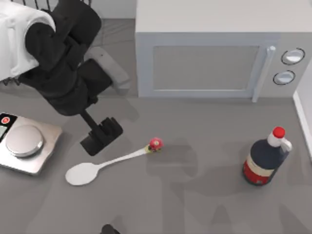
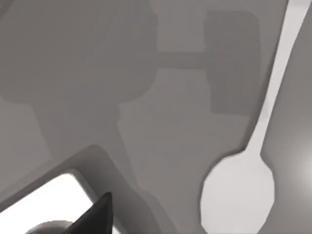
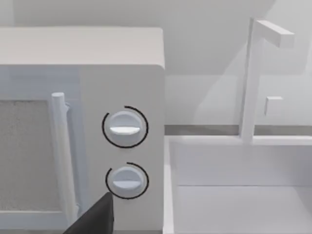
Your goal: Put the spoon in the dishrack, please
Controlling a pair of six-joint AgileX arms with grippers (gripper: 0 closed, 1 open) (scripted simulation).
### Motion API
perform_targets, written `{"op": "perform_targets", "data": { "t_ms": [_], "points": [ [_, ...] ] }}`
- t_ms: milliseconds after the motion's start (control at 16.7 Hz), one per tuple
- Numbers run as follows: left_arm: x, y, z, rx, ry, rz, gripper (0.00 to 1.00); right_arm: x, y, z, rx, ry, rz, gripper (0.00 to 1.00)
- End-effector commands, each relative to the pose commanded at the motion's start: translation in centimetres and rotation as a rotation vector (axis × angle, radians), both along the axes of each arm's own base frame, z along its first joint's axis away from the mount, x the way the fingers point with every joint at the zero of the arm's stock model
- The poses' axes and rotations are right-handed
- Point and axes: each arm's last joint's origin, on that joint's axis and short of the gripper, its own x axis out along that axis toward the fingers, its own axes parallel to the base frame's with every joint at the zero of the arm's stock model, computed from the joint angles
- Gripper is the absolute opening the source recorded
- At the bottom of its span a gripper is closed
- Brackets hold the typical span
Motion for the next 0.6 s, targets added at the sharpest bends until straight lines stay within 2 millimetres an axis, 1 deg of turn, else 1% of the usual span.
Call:
{"op": "perform_targets", "data": {
  "t_ms": [120,300,420,600],
  "points": [
    [1.6,-2.5,-1.1,0.056,0.085,-0.086,1.00,0.0,0.0,0.0,0.000,0.000,0.000,1.00],
    [3.2,-5.4,-2.7,0.115,0.170,-0.183,1.00,0.0,0.0,0.0,0.000,0.000,0.000,1.00],
    [3.8,-6.7,-3.6,0.139,0.203,-0.221,1.00,0.0,0.0,0.0,0.000,0.000,0.000,1.00],
    [3.9,-7.1,-3.9,0.148,0.216,-0.236,1.00,0.0,0.0,0.0,0.000,0.000,0.000,1.00]
  ]
}}
